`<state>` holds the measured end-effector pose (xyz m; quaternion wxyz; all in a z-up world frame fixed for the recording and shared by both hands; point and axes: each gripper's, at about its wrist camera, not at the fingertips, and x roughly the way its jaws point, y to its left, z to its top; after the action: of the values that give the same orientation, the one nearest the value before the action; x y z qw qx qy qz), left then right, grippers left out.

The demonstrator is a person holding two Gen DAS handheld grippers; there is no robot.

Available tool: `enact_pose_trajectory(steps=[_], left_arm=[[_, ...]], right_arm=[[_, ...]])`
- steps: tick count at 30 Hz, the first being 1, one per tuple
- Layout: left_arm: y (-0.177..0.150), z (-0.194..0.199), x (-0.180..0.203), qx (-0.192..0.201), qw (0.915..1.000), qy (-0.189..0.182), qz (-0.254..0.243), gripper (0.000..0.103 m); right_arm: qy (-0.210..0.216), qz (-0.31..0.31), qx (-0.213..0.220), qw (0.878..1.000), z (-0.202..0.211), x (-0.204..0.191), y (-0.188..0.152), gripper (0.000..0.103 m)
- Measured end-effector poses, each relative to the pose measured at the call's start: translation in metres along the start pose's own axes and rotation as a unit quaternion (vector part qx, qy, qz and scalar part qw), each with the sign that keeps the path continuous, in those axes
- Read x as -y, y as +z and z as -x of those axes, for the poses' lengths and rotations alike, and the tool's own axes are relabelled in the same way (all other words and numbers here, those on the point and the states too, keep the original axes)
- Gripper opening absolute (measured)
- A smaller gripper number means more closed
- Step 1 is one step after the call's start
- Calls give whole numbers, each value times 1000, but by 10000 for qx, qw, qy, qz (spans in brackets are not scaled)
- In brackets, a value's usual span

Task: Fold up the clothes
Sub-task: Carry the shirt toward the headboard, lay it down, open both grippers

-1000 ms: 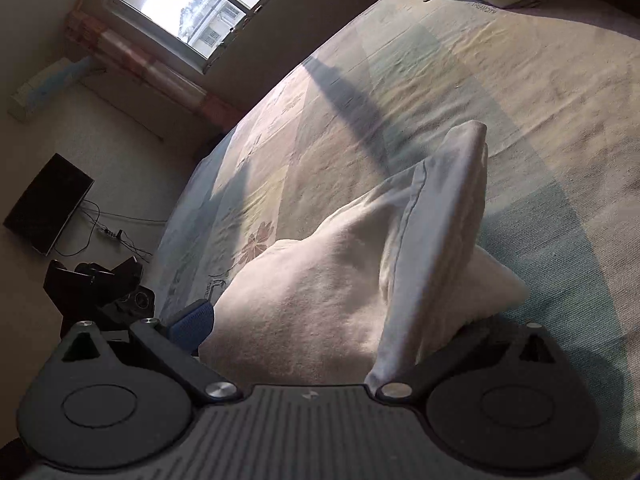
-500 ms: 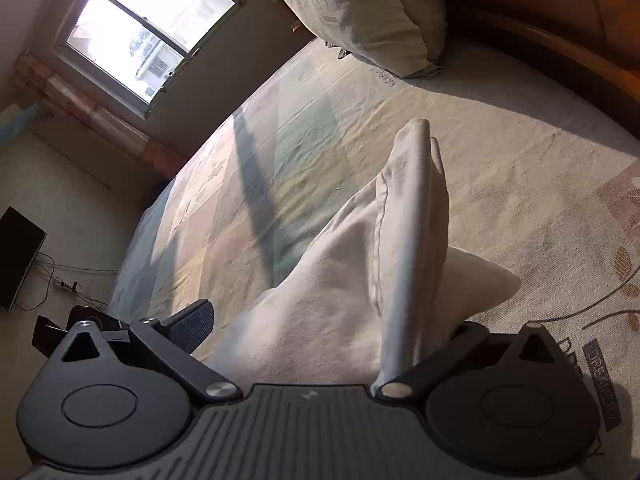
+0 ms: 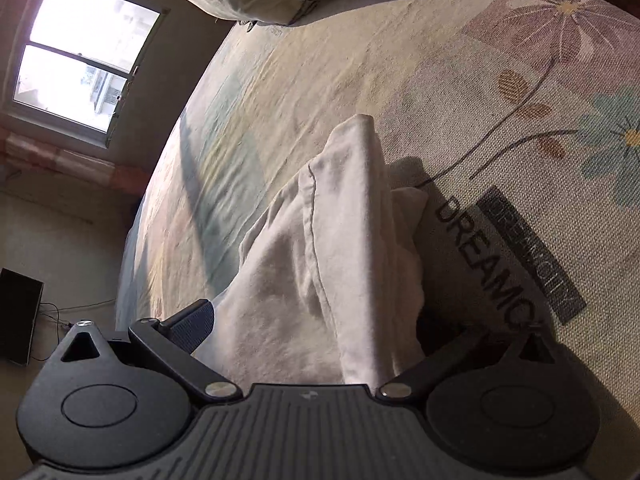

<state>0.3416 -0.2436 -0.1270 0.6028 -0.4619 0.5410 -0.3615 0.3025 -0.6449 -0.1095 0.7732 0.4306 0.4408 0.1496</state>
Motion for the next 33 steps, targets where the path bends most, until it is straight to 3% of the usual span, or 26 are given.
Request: enact_pose_trajectory(steps=[4, 6, 9, 12, 15, 18, 22, 24, 26, 28, 29, 32, 33], left_arm=[[22, -13, -2, 57, 9999, -37, 128, 102], [28, -16, 13, 330, 9993, 81, -143, 102], [31, -6, 41, 641, 9946, -100, -813, 101], [29, 10, 65, 1095, 9812, -179, -1577, 101], [24, 33, 82, 1642, 9595, 370, -2261, 102], [21, 33, 93, 1546, 9513, 644, -2588, 102], [2, 2, 97, 751, 9467, 542, -3084, 102], [-7, -20, 84, 301, 9530, 525, -2968, 102], [-6, -34, 64, 101, 9580, 785, -2758, 102], [0, -36, 44, 40, 9638, 1021, -2464, 99], [1, -29, 42, 102, 9661, 875, -2427, 99], [-1, -3, 52, 359, 9559, 1097, -2699, 99], [-6, 5, 56, 453, 9477, 1196, -2923, 100]], right_arm=[[518, -439, 255, 9974, -8, 18, 13, 103], [618, -384, 311, 9969, -15, 15, 21, 103], [767, 23, 620, 9951, -10, 0, 25, 103], [936, 610, 1111, 9875, 10, -16, 27, 103], [784, 1045, 1480, 9803, 30, -30, 23, 103], [424, 1531, 1485, 9761, 35, -50, 16, 103], [251, 2292, 942, 9685, 17, -71, -5, 103], [13, 2494, 607, 9665, -2, -66, -11, 103], [-547, 2452, 460, 9668, -20, -48, -10, 103], [-436, 2207, 645, 9722, -16, -28, -14, 102], [-337, 2026, 793, 9755, -8, -24, -18, 103], [-673, 2238, 1230, 9645, 19, -41, -33, 103], [-710, 2385, 1288, 9599, 26, -47, -38, 103]])
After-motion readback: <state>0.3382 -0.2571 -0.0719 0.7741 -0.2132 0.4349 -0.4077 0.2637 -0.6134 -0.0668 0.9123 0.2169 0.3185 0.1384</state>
